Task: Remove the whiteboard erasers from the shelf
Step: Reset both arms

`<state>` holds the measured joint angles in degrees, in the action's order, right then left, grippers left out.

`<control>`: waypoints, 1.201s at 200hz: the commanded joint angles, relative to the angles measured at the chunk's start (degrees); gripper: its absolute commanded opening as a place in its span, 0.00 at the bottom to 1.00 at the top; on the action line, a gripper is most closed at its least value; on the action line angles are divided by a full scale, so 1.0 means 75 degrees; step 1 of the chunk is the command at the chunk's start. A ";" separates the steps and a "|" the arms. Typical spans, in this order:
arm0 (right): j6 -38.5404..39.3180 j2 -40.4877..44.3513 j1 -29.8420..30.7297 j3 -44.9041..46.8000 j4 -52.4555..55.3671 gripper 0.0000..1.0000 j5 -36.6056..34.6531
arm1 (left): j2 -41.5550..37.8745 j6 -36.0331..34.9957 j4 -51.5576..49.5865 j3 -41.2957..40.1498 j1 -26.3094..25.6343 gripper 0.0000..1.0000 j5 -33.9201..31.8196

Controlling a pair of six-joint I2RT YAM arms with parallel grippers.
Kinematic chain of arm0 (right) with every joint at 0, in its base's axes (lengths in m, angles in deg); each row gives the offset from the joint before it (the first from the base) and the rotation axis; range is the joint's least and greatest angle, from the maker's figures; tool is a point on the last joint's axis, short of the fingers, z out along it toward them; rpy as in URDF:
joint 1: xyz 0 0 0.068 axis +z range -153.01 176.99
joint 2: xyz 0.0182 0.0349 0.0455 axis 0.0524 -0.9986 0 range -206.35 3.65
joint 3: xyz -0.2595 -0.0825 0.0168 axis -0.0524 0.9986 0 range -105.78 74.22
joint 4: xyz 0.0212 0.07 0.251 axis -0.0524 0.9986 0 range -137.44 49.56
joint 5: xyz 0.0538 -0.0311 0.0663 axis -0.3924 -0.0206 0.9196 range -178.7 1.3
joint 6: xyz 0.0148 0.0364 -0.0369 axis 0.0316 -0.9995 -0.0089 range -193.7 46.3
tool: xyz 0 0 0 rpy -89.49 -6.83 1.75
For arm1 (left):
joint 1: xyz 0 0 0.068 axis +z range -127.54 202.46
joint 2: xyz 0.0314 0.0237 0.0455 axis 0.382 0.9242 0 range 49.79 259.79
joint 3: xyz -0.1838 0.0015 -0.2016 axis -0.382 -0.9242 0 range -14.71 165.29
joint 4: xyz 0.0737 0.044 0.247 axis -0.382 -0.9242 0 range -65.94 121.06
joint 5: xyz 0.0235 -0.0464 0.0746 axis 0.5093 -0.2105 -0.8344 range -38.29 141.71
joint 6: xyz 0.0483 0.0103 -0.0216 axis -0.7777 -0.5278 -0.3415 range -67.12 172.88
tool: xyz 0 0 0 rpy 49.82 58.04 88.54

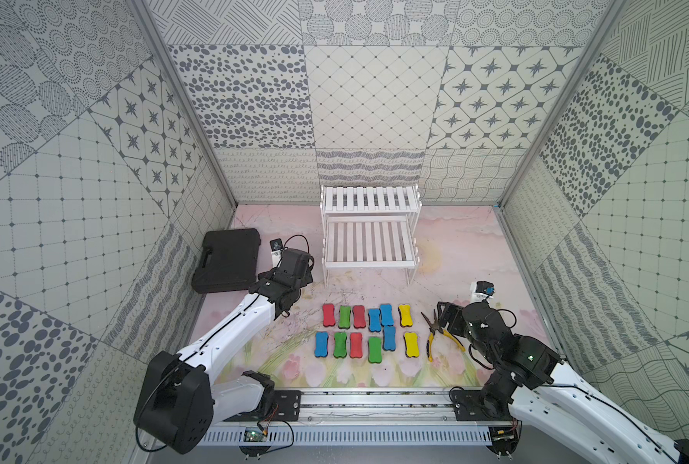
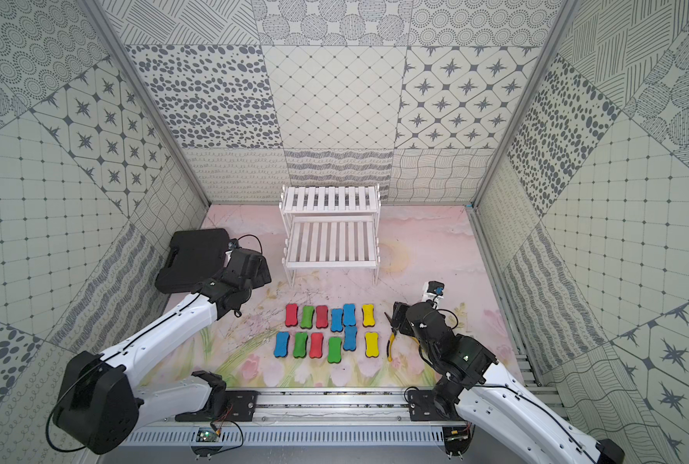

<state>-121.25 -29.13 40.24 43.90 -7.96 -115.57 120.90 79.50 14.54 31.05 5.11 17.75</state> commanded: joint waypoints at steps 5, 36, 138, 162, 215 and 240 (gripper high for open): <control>0.0094 0.0005 -0.0048 -0.0199 -0.0308 0.92 -0.0112 | 0.0481 -0.2518 0.2694 -0.0779 0.0938 0.99 0.0683; 0.0208 0.0052 -0.0044 -0.0164 -0.0308 0.92 -0.0181 | 0.0944 -0.2804 0.4527 -0.1671 0.1094 1.00 0.0886; 0.0359 0.0085 -0.0048 -0.0128 -0.0308 0.92 -0.0622 | 0.2342 -0.3412 0.7877 -0.2486 0.1107 0.96 0.1632; 0.0374 0.0069 -0.0053 -0.0129 -0.0403 0.92 -0.0761 | 0.2297 -0.3337 0.7761 -0.2473 0.1158 0.95 0.1734; 0.0472 0.0009 -0.0048 -0.0128 -0.0867 0.92 -0.0802 | 0.2827 -0.3394 1.0707 -0.3718 0.1427 0.99 0.2243; 0.0718 -0.0122 -0.0047 -0.0129 -0.0940 0.96 -0.0856 | 0.2756 -0.3276 0.9759 -0.3304 0.1397 1.00 0.2114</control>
<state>-118.01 -29.04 40.02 43.90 -11.78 -120.40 139.48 56.30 74.82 6.35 14.99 31.08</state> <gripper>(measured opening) 0.945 0.993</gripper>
